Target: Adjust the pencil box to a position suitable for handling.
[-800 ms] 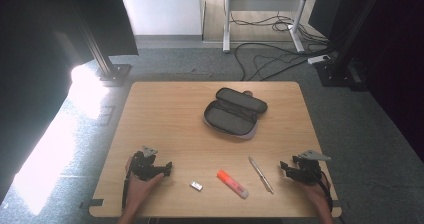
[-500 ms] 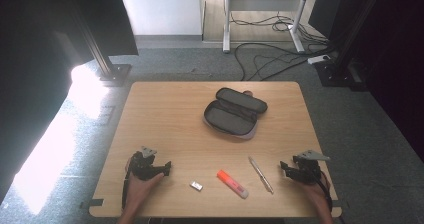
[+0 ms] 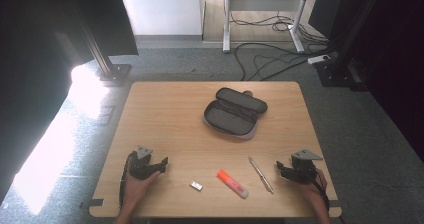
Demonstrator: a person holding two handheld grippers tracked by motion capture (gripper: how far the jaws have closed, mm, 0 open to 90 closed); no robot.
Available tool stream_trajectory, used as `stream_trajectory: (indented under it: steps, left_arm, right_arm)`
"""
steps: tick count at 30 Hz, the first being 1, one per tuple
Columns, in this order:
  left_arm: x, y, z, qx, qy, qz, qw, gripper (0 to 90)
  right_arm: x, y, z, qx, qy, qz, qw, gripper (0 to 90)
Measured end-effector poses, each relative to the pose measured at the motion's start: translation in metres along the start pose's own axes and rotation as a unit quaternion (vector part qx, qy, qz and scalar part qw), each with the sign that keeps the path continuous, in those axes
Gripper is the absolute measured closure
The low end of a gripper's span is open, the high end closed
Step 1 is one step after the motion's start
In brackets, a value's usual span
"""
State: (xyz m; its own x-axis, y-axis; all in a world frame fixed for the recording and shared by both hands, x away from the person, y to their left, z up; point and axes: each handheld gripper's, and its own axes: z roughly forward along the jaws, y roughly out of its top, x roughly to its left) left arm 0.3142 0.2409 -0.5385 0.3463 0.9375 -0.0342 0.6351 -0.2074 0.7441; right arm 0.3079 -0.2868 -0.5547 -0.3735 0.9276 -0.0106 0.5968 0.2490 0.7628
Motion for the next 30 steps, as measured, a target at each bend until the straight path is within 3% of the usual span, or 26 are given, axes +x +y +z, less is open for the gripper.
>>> stream_trajectory:
  steps: [4,8,14,20,30]
  left_arm:
    - [0.000,0.000,-0.002,0.000,-0.007,-0.014,0.9999,23.9]
    - [0.001,0.002,0.000,0.006,-0.013,-0.017,0.9998,26.6]
    - [-0.006,0.011,0.002,0.001,-0.025,0.005,0.9997,26.0]
    - [-0.005,0.014,-0.001,-0.007,-0.035,0.003,0.9994,26.0]
    - [-0.009,0.048,0.008,-0.034,-0.058,-0.004,0.9977,33.4]
  right_arm:
    - [0.000,0.000,0.001,0.004,-0.003,0.014,0.9999,28.4]
    - [0.001,0.001,0.001,0.000,-0.015,0.020,0.9997,32.6]
    - [0.003,0.001,0.000,-0.011,-0.005,0.011,0.9999,33.5]
    - [0.004,0.001,-0.001,-0.023,0.002,0.016,0.9996,35.4]
    - [0.012,0.019,0.008,-0.044,0.011,0.014,0.9989,38.0]
